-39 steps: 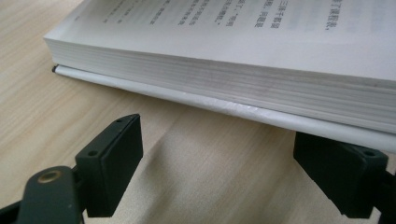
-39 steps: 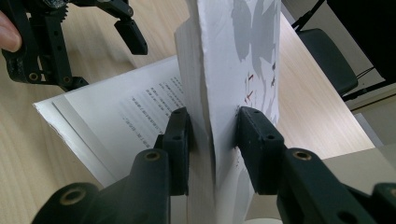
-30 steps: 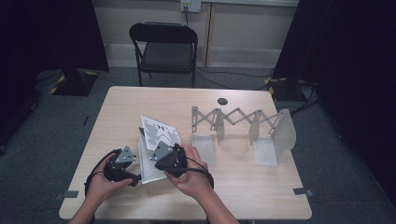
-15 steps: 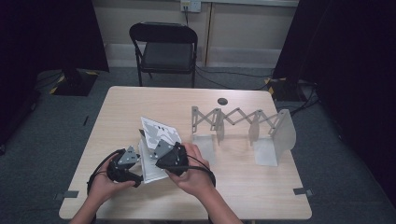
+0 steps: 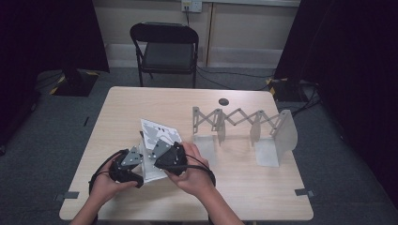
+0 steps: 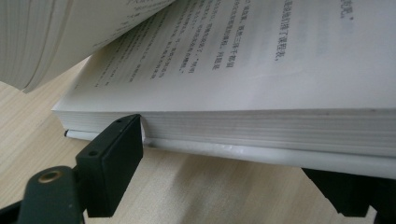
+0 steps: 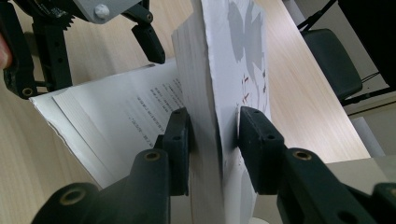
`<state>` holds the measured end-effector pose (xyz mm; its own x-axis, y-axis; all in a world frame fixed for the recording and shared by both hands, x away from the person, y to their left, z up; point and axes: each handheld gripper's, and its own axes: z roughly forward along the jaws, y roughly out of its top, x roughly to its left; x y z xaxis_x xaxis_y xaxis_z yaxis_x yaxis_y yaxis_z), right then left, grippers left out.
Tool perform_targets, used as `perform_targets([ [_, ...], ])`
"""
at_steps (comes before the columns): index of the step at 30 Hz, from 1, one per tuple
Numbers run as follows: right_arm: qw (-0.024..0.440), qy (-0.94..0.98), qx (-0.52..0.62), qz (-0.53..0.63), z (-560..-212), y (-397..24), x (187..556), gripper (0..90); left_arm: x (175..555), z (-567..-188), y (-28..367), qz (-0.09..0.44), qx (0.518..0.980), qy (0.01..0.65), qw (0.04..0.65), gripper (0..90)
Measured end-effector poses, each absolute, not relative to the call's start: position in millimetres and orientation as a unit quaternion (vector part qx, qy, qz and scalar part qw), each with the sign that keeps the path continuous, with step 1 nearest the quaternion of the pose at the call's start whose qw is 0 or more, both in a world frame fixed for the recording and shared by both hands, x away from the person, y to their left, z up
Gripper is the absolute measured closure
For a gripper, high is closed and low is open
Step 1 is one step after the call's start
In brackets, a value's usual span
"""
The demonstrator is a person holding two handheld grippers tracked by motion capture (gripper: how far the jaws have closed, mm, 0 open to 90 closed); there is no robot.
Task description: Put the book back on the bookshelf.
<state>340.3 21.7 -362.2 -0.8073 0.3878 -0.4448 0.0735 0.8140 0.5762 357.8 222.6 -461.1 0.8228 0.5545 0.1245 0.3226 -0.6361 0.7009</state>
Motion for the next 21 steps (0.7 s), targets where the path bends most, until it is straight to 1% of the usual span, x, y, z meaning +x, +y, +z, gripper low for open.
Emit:
perform_targets([
  [7, 0.282, 0.909, 0.126, 0.279, -362.4, 21.7, 340.4, 65.0, 358.5, -459.7, 222.2, 0.174, 0.895, 0.238, 0.335, 17.5],
  [15, 0.282, 0.909, 0.126, 0.279, -362.5, 22.0, 340.4, 65.1, 357.3, -461.8, 223.2, 0.173, 0.890, 0.242, 0.344, 17.8],
  [21, 0.282, 0.909, 0.126, 0.278, -363.3, 22.1, 339.5, 65.0, 357.5, -461.0, 222.0, 0.178, 0.895, 0.233, 0.336, 17.1],
])
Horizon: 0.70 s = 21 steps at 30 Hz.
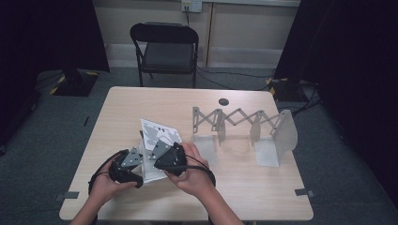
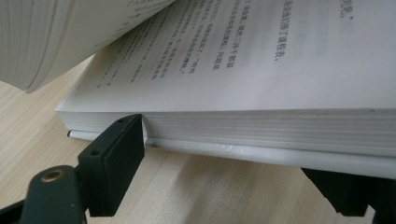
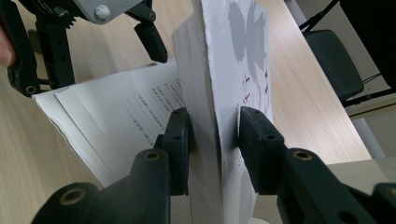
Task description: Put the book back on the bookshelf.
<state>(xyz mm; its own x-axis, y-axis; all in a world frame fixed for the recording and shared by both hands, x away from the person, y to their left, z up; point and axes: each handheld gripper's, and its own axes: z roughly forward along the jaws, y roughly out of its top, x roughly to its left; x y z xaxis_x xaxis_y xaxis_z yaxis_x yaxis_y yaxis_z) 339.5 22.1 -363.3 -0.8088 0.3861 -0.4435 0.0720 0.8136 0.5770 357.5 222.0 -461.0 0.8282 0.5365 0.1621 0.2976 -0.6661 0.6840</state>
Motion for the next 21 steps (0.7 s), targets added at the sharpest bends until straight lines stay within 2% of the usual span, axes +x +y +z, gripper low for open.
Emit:
perform_targets([
  [21, 0.281, 0.910, 0.125, 0.278, -361.0, 22.9, 341.7, 65.1, 360.0, -459.0, 223.4, 0.182, 0.897, 0.227, 0.334, 15.7],
])
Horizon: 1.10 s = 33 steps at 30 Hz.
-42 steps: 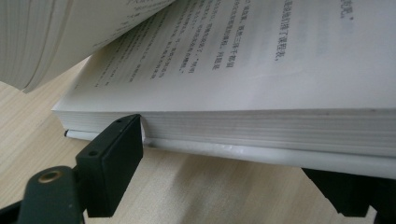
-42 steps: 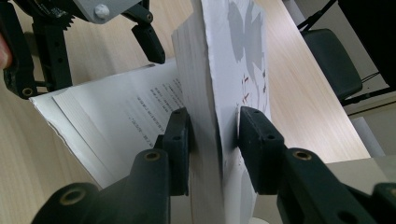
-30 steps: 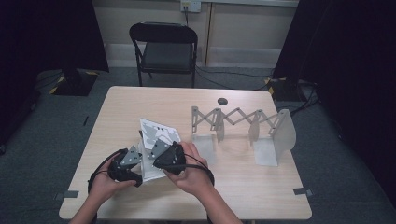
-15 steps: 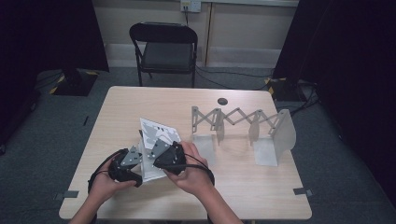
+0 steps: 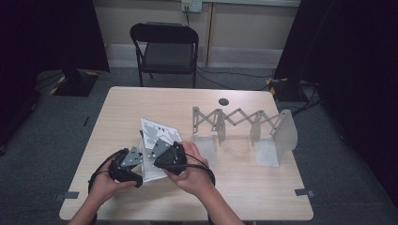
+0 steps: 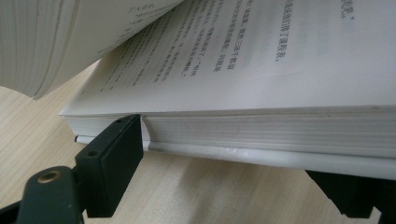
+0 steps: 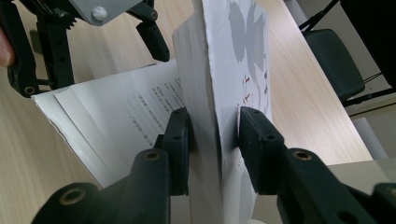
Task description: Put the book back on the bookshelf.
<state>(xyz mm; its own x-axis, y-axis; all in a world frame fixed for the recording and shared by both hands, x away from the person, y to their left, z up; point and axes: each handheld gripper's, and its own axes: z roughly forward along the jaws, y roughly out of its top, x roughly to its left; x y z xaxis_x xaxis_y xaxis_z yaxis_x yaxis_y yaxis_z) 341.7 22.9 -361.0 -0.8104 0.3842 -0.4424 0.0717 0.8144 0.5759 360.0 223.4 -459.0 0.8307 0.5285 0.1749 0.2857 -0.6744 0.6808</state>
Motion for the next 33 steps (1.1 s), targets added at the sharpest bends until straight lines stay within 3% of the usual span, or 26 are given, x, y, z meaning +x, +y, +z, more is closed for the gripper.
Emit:
perform_targets([
  [17, 0.276, 0.912, 0.124, 0.276, -357, 23, 342, 65.0, 355, -448, 221, 0.221, 0.896, 0.190, 0.336, 16.9],
  [25, 0.274, 0.915, 0.119, 0.271, -356, 25, 341, 64.8, 353, -449, 216, 0.205, 0.912, 0.165, 0.315, 22.3],
  [29, 0.273, 0.915, 0.115, 0.273, -357, 26, 340, 63.9, 352, -445, 216, 0.237, 0.915, 0.147, 0.291, 36.8],
  [33, 0.276, 0.917, 0.102, 0.269, -360, 30, 338, 61.6, 351, -441, 216, 0.250, 0.915, 0.144, 0.281, 44.0],
])
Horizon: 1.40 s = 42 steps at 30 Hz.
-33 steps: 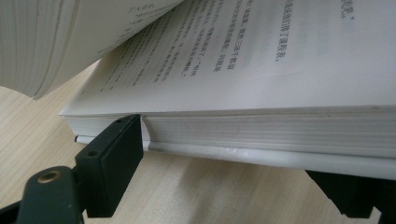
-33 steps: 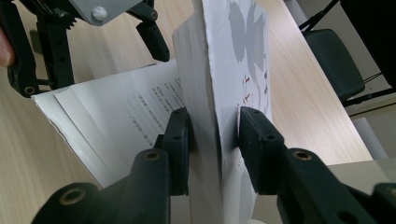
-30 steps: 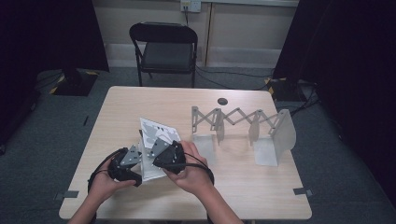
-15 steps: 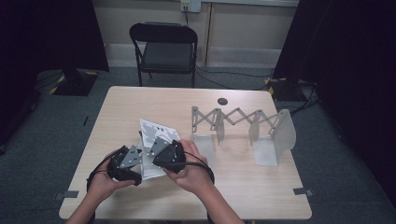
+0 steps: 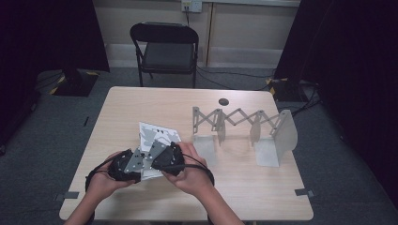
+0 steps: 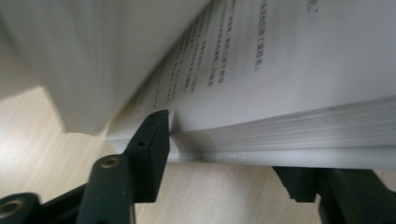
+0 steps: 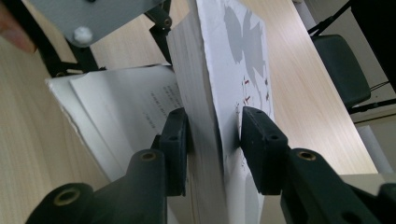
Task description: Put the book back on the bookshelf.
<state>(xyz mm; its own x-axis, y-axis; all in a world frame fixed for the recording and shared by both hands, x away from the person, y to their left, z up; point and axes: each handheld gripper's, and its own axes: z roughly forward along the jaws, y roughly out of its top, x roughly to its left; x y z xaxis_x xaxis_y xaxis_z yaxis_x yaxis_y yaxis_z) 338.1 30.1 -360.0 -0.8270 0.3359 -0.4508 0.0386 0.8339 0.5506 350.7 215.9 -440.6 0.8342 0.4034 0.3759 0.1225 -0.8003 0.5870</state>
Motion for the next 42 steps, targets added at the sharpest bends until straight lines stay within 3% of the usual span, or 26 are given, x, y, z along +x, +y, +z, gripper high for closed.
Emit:
perform_targets([
  [3, 0.272, 0.918, 0.095, 0.274, -361, 31, 338, 59.6, 351, -437, 219, 0.246, 0.913, 0.151, 0.289, 46.4],
  [6, 0.235, 0.918, 0.100, 0.304, -361, 27, 342, 47.2, 353, -436, 221, 0.245, 0.912, 0.149, 0.294, 47.4],
  [8, 0.215, 0.910, 0.102, 0.340, -358, 20, 340, 43.8, 352, -436, 220, 0.248, 0.913, 0.146, 0.290, 47.8],
  [12, 0.207, 0.900, 0.113, 0.365, -357, 6, 337, 33.7, 351, -435, 219, 0.245, 0.914, 0.150, 0.286, 48.0],
  [20, 0.189, 0.886, 0.164, 0.391, -372, -31, 332, 25.7, 354, -430, 226, 0.241, 0.913, 0.160, 0.287, 51.8],
  [26, 0.195, 0.879, 0.190, 0.392, -390, -49, 331, 24.8, 355, -429, 226, 0.238, 0.914, 0.165, 0.285, 52.6],
  [42, 0.141, 0.877, 0.244, 0.389, -441, -63, 339, 26.4, 358, -418, 223, 0.231, 0.918, 0.165, 0.278, 56.2],
])
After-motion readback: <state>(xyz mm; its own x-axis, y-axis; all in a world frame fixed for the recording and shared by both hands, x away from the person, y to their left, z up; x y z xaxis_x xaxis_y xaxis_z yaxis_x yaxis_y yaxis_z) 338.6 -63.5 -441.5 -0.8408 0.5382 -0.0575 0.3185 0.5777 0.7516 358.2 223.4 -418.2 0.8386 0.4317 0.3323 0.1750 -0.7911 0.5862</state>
